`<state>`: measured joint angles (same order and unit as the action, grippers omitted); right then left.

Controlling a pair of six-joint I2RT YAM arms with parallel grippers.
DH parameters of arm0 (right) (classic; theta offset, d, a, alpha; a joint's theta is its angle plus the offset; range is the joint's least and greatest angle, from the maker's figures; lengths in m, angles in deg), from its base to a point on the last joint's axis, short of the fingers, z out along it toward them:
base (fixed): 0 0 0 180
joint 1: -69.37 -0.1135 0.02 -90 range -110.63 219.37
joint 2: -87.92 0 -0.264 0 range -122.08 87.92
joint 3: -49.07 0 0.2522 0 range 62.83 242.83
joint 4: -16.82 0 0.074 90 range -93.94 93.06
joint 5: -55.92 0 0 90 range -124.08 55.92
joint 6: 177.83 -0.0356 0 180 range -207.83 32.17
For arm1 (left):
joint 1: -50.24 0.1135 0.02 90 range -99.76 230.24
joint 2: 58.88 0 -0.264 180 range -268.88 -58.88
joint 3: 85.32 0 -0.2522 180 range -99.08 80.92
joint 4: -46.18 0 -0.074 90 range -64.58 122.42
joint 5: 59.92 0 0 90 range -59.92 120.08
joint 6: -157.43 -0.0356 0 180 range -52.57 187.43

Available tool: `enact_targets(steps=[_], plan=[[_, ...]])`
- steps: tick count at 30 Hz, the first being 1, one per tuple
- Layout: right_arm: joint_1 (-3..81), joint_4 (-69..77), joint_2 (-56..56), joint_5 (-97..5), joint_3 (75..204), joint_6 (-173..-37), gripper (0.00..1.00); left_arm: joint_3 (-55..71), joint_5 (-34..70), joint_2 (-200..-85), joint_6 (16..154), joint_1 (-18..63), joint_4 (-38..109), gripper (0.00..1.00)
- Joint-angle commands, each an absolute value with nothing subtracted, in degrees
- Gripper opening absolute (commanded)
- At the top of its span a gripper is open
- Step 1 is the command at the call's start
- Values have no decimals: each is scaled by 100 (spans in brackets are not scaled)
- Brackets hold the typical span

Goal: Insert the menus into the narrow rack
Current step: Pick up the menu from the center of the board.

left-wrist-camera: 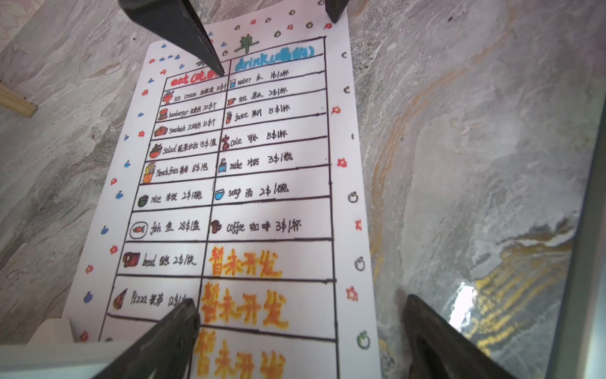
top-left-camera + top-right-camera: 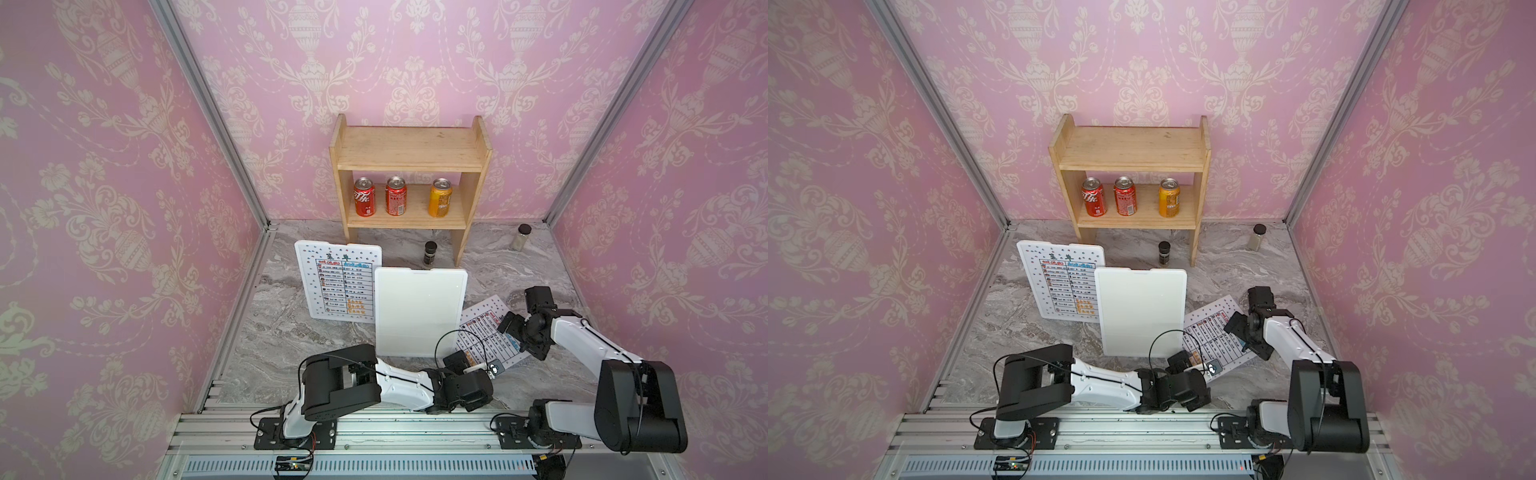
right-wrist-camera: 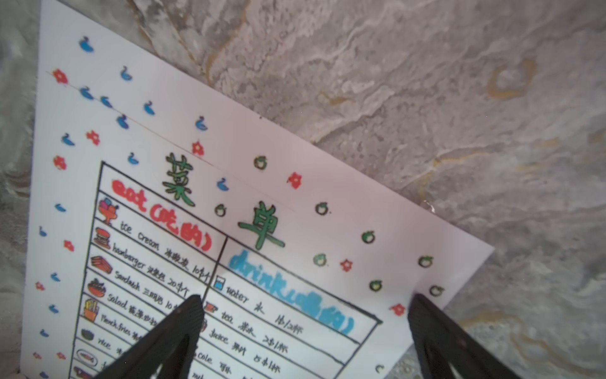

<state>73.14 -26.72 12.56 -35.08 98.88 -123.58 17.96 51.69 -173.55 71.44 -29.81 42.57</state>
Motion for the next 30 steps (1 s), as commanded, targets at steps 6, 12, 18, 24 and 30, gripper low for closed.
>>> enact_targets(steps=[6, 12, 18, 24, 30], plan=[[7082, -2356, 741, -3869, 10050, -12374, 96, 1702, 4869, -17648, 7312, -2740, 4041, 99], [6843, -2295, 644, -3798, 10133, -12446, 91, 1747, 4761, -17718, 7392, -2622, 4134, 99], [6573, -2243, 400, -3814, 10226, -12478, 87, 1804, 4696, -17745, 7446, -2544, 4218, 99], [6327, -2147, 419, -3945, 10221, -12526, 84, 1900, 4742, -17685, 7440, -2532, 4210, 99], [6320, -2329, 639, -3691, 10167, -12386, 66, 1938, 4764, -17666, 7421, -2508, 4190, 99]])
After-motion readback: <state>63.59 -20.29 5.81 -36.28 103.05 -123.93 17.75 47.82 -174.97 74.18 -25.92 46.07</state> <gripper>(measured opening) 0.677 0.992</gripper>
